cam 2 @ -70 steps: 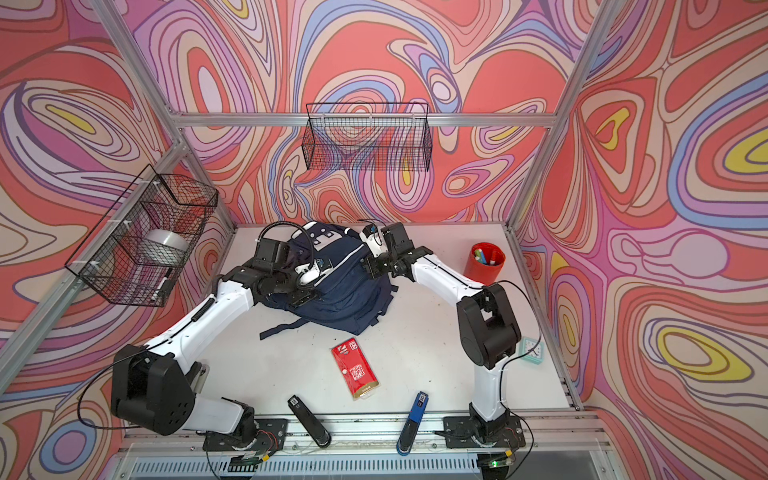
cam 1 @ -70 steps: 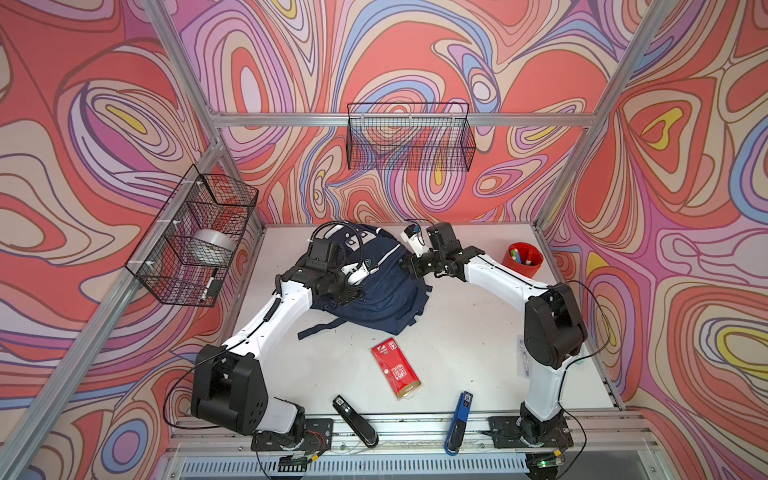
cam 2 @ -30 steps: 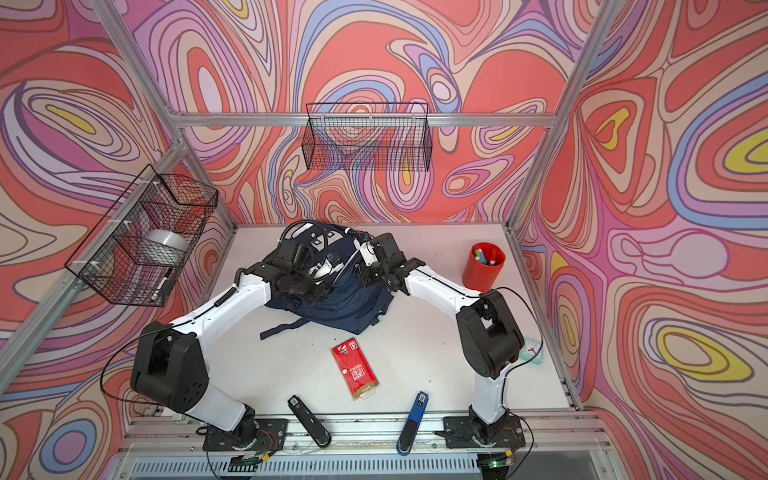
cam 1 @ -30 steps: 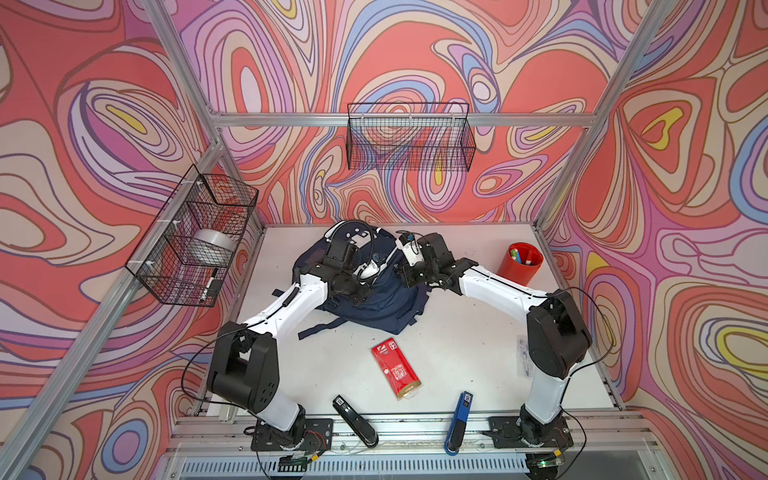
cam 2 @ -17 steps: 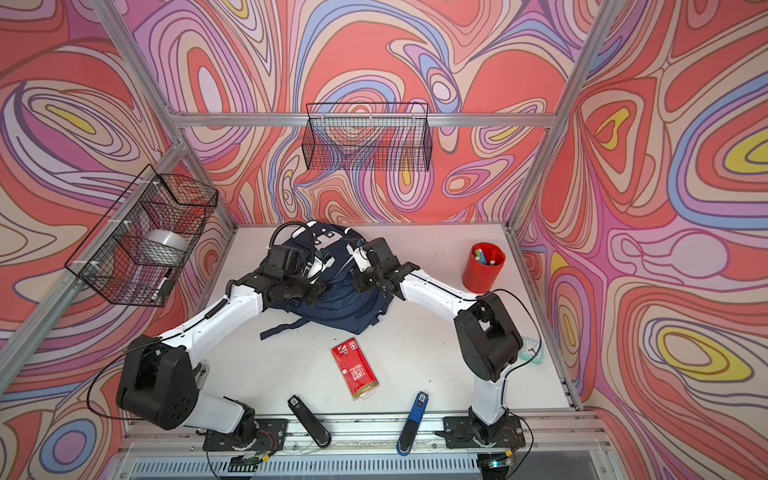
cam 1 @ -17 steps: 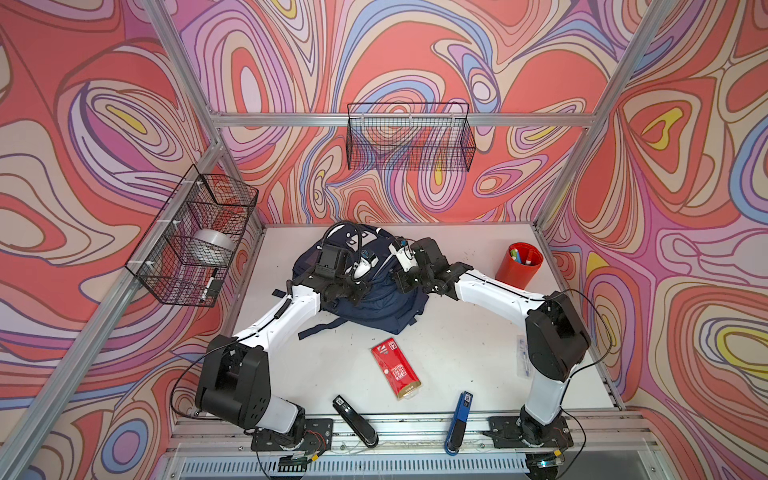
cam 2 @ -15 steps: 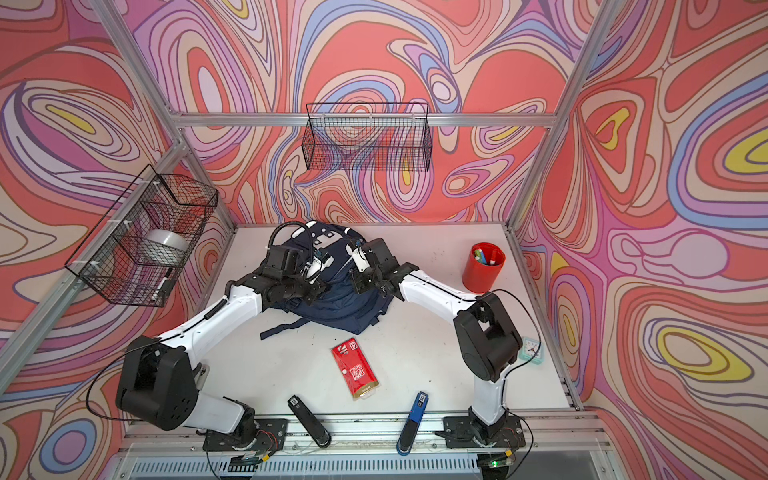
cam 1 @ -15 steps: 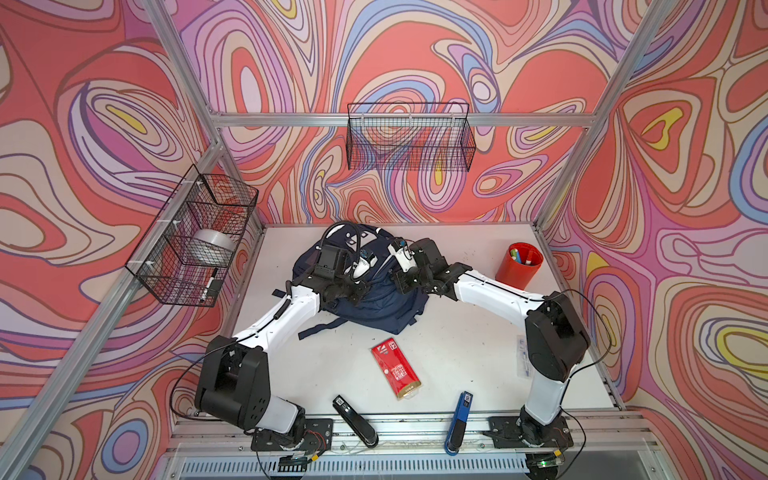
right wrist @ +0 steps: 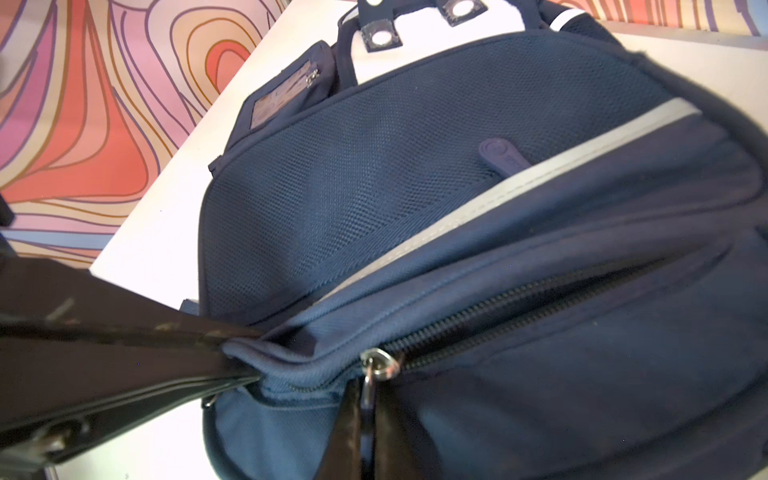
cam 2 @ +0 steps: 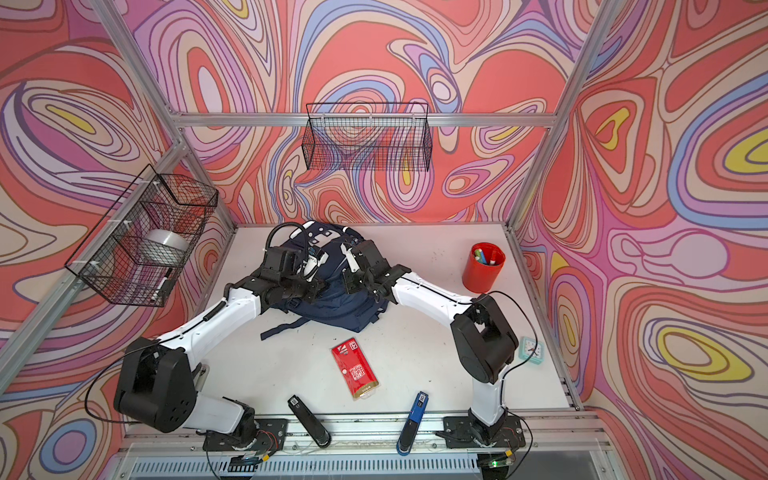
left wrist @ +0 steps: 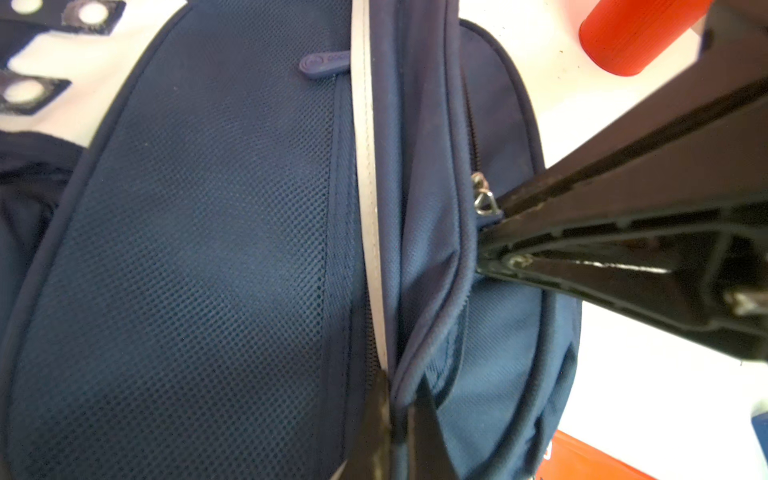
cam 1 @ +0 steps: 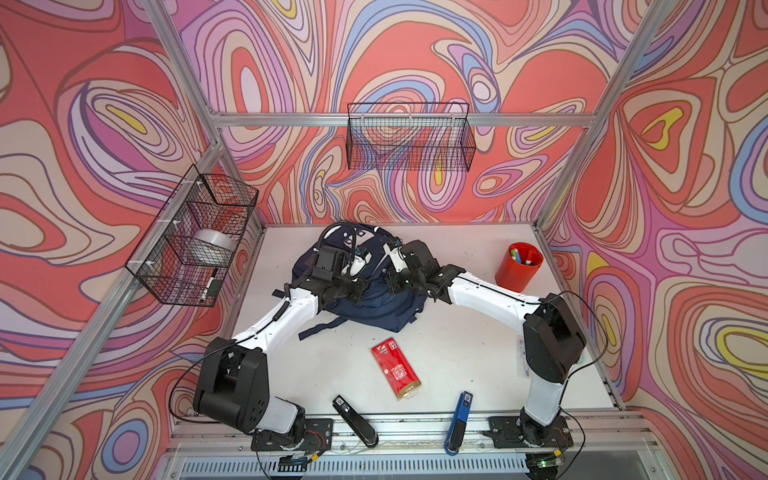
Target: Pack the student bag
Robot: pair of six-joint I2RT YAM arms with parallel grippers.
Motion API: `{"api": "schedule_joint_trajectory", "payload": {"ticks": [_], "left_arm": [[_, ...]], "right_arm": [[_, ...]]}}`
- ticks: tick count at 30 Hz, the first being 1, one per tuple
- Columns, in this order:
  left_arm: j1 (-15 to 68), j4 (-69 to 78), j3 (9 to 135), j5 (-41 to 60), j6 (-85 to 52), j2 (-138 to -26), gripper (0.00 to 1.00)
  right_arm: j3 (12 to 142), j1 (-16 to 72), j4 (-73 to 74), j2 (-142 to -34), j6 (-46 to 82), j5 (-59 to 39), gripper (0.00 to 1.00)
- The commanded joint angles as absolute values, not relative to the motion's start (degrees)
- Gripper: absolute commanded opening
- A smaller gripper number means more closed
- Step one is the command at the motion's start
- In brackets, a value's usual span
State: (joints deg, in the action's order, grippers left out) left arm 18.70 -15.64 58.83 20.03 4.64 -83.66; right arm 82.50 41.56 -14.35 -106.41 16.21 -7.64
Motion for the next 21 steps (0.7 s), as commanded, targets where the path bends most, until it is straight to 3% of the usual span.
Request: {"api": "schedule_joint_trajectory", "payload": {"ticks": [1, 5, 8, 11, 21], "left_arm": [[19.46, 0.01, 59.07, 21.78, -0.03, -82.13, 0.00], [18.38, 1.64, 57.42, 25.09, 0.75, -81.12, 0.01], [18.62, -12.32, 62.71, 24.80, 12.51, -81.70, 0.27], [18.72, -25.18, 67.54, 16.30, 20.41, -82.18, 0.42], [21.64, -26.30, 64.75, 16.57, 22.48, -80.92, 0.52]], "right_arm": [[80.94, 48.47, -9.94, -106.89, 17.87, -19.55, 0.00], [76.18, 41.90, -7.97, -105.49, 18.77, -20.25, 0.00], [77.55, 39.81, -12.86, -106.02, 13.27, -18.20, 0.00], [78.64, 39.64, -14.28, -106.08, 9.91, -20.52, 0.00], [81.12, 39.51, -15.91, -107.91, 8.49, -19.94, 0.00]]}}
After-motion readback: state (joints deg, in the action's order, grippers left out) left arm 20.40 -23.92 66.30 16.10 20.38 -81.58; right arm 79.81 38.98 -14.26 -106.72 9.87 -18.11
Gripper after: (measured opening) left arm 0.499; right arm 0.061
